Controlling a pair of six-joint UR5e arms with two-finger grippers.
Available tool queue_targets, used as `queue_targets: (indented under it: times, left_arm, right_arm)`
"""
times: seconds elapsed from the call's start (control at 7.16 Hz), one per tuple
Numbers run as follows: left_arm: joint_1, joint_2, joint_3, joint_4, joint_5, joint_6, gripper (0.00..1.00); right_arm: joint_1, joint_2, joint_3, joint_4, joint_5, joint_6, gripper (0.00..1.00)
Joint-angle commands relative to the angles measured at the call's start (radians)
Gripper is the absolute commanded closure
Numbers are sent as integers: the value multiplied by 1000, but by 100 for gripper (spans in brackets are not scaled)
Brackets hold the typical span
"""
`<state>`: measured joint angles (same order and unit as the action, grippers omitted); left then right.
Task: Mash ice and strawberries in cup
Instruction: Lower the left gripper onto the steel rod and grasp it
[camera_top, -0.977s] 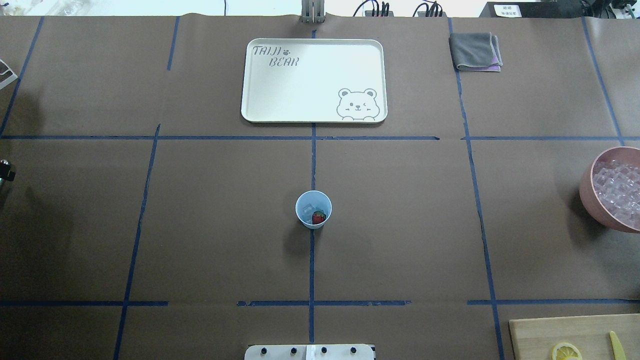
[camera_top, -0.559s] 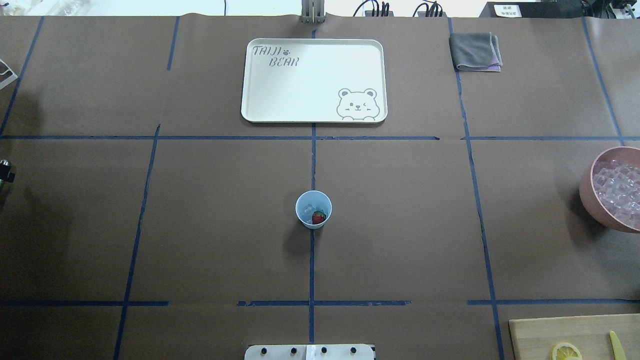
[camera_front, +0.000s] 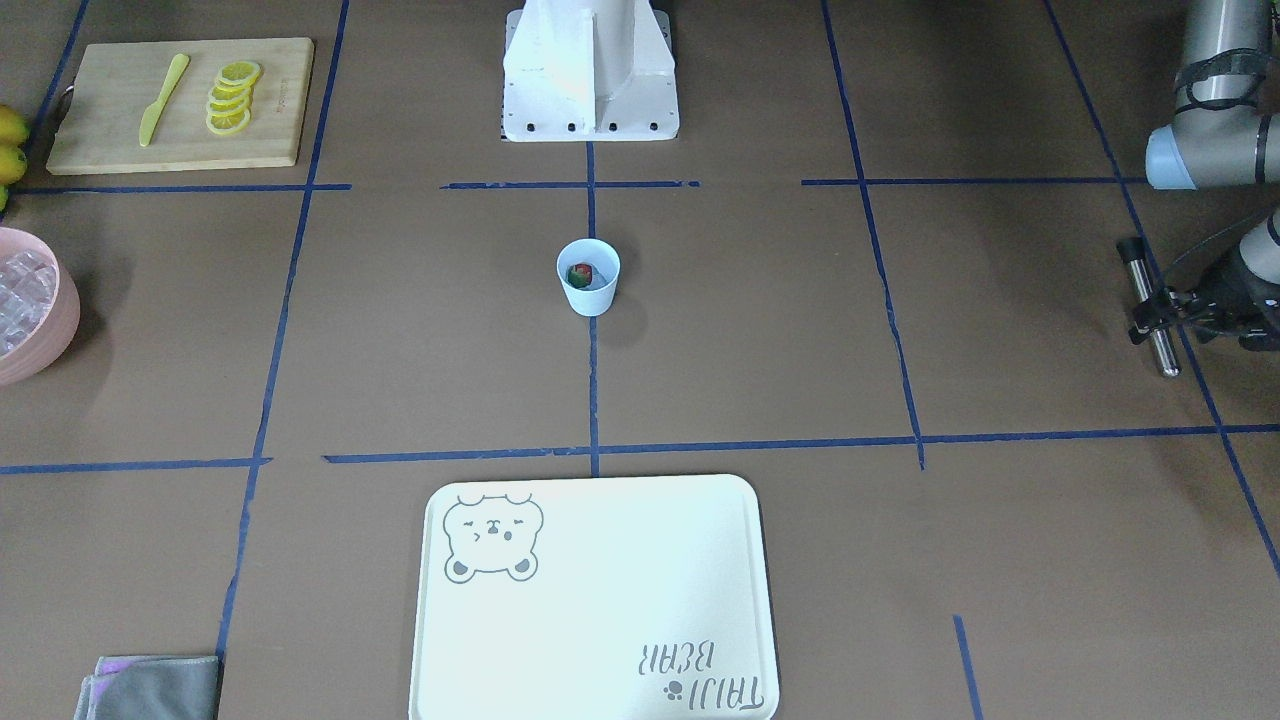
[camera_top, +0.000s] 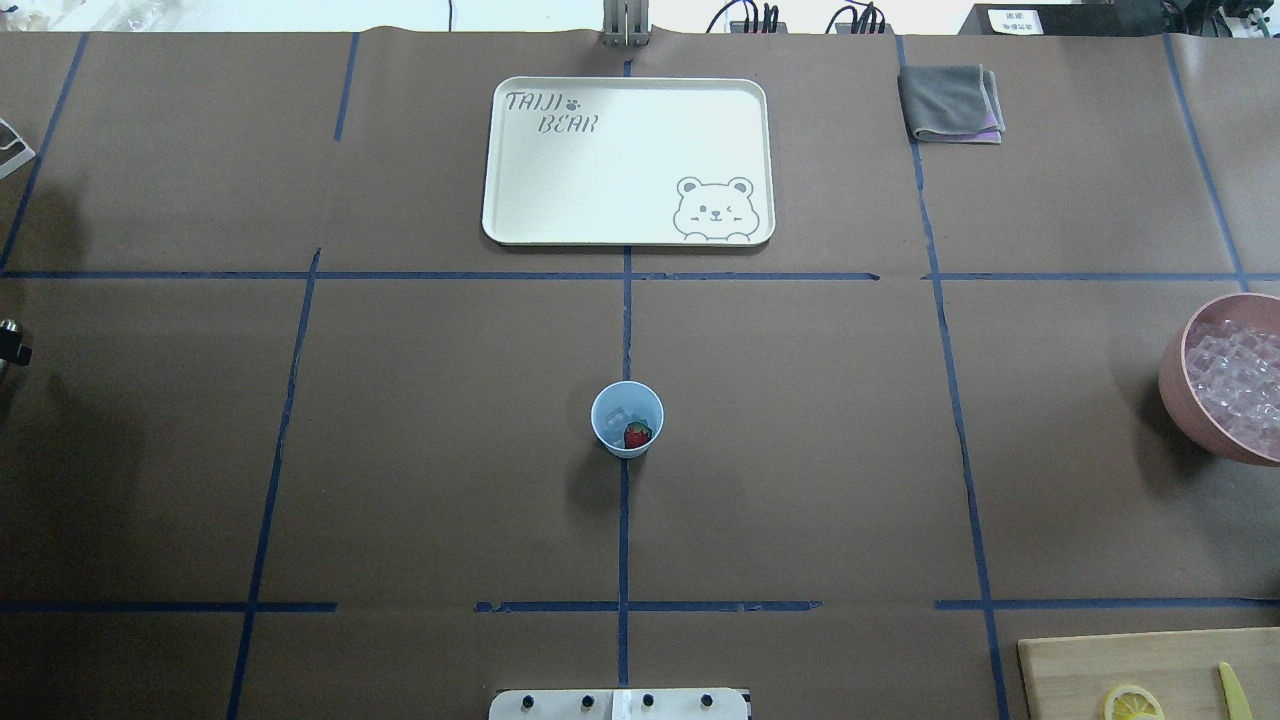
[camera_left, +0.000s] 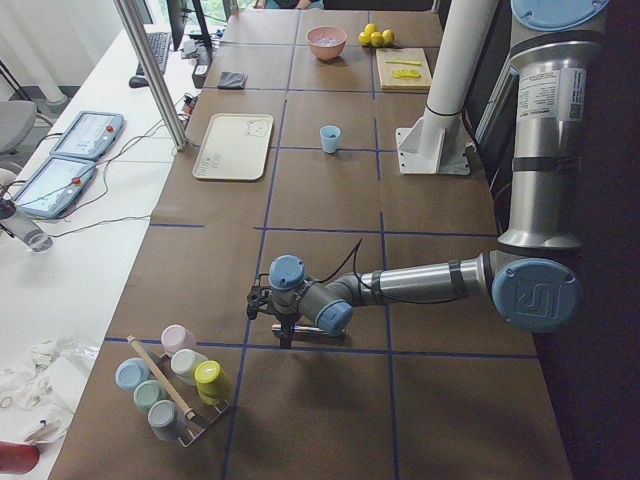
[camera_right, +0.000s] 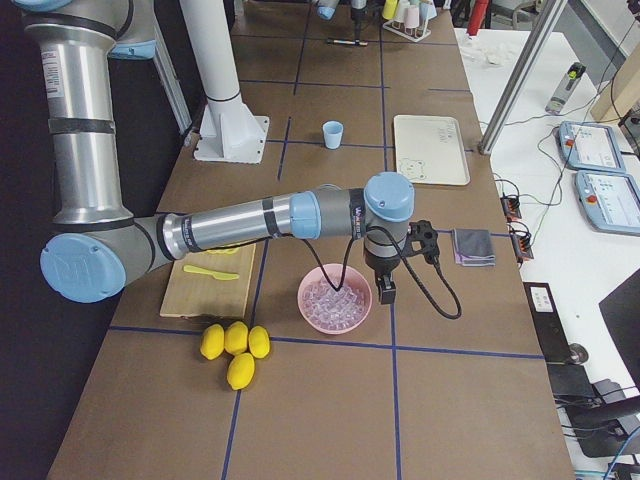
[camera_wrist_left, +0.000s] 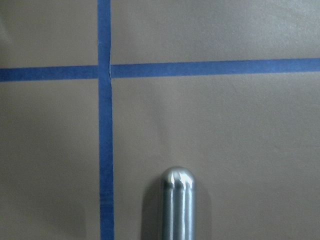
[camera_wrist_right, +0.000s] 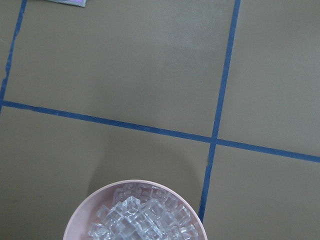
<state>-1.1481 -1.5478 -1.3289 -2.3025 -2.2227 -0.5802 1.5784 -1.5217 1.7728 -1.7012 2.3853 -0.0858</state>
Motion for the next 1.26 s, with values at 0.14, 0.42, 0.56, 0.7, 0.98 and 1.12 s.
queue_targets:
  times: [0.14,0.42,0.56,0.7,0.98,1.12]
  left_arm:
    - [1,0,4,0,0,0,0]
    - [1,0,4,0,0,0,12]
    - [2,0,4,0,0,0,16]
    - [1,0,4,-2,0,0,24]
    - [1,0,4,-6,0,0,42]
    - [1,2,4,-8,-2,2,56]
  right_arm:
    - [0,0,0,0,0,1,1]
    - [0,0,0,0,0,1,1]
    - [0,0,0,0,0,1,1]
    - [0,0,0,0,-2,0,1]
    - [0,0,0,0,-2,0,1]
    - [0,0,-1,0,-2,0,1]
